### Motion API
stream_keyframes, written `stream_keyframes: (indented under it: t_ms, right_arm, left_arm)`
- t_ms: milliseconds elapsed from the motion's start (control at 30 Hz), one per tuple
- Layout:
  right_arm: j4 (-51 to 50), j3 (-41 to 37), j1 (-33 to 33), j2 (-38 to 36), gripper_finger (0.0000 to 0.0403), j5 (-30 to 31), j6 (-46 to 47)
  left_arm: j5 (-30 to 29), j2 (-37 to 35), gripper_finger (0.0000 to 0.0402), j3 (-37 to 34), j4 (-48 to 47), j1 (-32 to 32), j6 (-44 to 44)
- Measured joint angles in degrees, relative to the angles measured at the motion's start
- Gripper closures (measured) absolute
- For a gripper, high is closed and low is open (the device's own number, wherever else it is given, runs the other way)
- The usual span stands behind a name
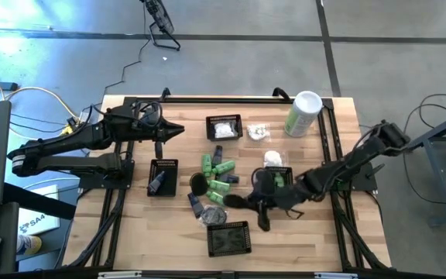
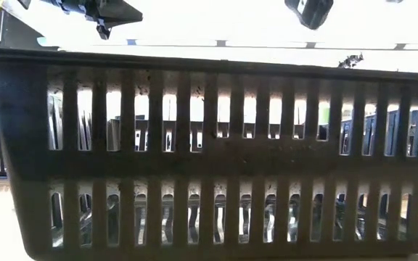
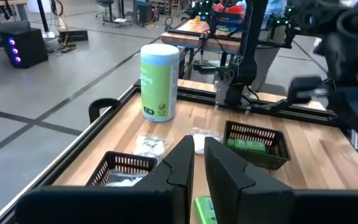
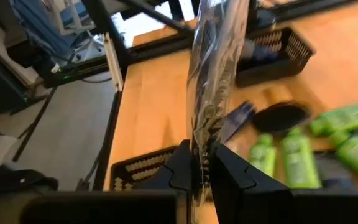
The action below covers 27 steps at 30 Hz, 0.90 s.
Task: Pick & Place Travel size toiletries
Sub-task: Put the left black brush into the bottom middle black bin
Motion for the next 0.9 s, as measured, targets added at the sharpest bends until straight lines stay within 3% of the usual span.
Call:
stream_keyframes:
  t_ms: [233,400,567,900]
  right_arm:
    - [2.9,0.7,2.7,6.5,0.0378,-2.0,7.8]
    - [2.7,5.9,4.3,13.5,0.0378,-7.8,9.2]
    - [-3.8,10.7,5.2,19.2,0.0378,-10.8,9.8]
    - [-7.9,11.4,5.3,21.2,0.0375,-12.4,11.7]
  left_arm:
    - [-1.6,0.0,0.0368,0.0,-0.9,0.0,0.0]
    - [-2.9,0.0,0.0368,0.0,-1.1,0.0,0.0]
    - [-2.9,0.0,0.0368,0.0,-1.1,0.0,0.0]
    - [-3.0,0.0,0.0368,0.0,-4.1,0.0,0.0]
